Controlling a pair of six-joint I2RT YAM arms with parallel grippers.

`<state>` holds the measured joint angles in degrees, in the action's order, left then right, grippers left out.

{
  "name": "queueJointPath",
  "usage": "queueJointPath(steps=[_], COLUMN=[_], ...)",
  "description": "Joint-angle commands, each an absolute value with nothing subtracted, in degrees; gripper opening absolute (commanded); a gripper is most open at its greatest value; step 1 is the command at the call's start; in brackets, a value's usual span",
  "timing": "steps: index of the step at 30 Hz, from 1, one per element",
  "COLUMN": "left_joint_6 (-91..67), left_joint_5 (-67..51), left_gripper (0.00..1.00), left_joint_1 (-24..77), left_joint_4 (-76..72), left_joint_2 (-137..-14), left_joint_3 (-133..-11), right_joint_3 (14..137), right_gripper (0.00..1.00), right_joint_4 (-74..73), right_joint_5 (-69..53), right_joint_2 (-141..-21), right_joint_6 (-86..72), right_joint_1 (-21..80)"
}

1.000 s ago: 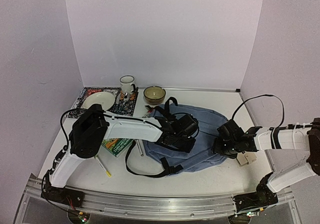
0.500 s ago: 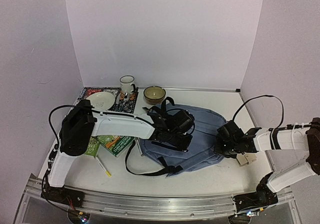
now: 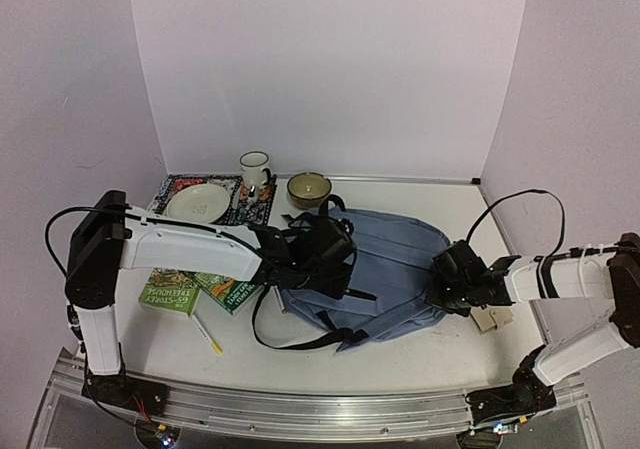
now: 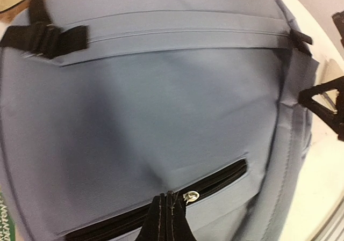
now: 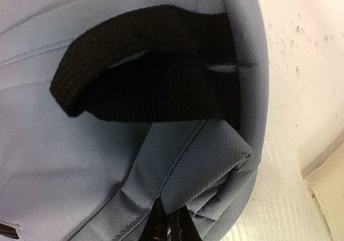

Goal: Pack the student bag

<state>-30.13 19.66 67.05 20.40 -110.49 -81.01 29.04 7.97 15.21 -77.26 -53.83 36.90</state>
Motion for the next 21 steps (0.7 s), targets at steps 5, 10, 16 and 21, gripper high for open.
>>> queueJointPath(steps=[5, 10, 16, 21], left_joint_6=[-34.9, -37.0, -38.5, -39.0], left_joint_5=[29.9, 31.7, 26.8, 22.7], left_gripper=[0.0, 0.0, 0.0, 0.0], left_joint_1=[63.4, 61.4, 61.3, 61.3], left_joint_4=[19.2, 19.4, 18.1, 14.0], left_joint_2=[-97.0, -93.4, -93.1, -92.1], left_joint_3=[-68.2, -61.1, -58.8, -58.0], right_joint_3=[26.7, 27.8, 31.8, 35.6], right_gripper=[0.0, 0.0, 0.0, 0.38], right_joint_4=[3.2, 3.2, 3.9, 2.9], right_joint_5=[18.3, 17.9, 15.0, 10.5], right_joint_2=[-75.1, -75.0, -75.5, -71.5], right_joint_6=[-55.3, -53.7, -45.7, -35.7], right_joint_1=[34.9, 34.6, 34.6, 34.7])
